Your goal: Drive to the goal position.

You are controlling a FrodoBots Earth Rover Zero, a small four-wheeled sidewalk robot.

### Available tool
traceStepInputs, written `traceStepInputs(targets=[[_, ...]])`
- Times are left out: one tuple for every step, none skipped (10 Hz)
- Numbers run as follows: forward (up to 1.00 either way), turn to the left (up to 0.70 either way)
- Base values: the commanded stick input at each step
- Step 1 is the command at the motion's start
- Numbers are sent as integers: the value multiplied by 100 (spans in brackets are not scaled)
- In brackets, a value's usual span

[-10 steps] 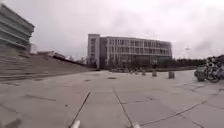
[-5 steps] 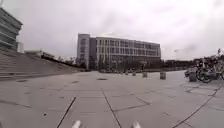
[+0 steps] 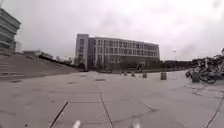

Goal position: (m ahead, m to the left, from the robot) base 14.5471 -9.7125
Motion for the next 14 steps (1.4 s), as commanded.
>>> traceStepInputs(targets=[[70,-16],[70,-32],[70,-32],[70,-32],[70,-32],[70,-32],[70,-32],[70,-22],[70,-14],[70,-8],[70,-2],[70,0],[70,0],[70,0]])
